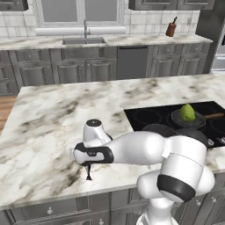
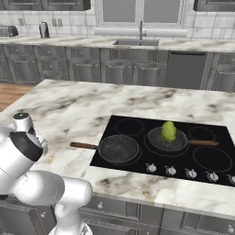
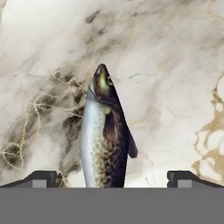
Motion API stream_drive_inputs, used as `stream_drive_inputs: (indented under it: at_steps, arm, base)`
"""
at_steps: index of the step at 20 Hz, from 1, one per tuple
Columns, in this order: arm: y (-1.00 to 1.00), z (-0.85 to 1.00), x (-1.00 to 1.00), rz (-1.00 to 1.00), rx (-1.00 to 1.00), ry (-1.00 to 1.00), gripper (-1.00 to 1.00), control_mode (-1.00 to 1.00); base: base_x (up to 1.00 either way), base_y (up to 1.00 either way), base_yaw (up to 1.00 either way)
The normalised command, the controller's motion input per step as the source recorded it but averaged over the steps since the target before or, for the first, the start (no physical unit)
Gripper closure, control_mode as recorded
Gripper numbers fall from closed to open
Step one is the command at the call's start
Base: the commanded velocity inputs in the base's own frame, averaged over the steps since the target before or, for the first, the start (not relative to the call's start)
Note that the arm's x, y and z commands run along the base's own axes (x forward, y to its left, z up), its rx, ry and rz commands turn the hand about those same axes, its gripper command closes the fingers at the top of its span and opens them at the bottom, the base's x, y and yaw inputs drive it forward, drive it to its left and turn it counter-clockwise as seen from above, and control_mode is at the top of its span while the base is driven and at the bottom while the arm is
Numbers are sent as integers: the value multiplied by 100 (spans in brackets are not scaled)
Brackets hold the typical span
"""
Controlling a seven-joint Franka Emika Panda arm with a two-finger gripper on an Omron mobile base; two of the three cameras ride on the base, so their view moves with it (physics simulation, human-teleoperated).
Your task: Place both pans onto different burners. Then place the lettuce and the fish on different pans.
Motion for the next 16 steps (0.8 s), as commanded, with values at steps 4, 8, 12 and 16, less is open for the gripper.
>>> stream_drive_inputs:
  at_steps: [4, 8, 12, 16]
  arm:
    - [1, -14, 4, 0, 0, 0, -100, -100]
    - [3, -14, 5, 0, 0, 0, -100, -100]
    - [6, -12, 7, 0, 0, 0, -100, -100]
    - [10, -11, 8, 0, 0, 0, -100, -100]
  base:
    - [0, 0, 0]
    - [0, 0, 0]
    - [0, 0, 0]
    - [0, 0, 0]
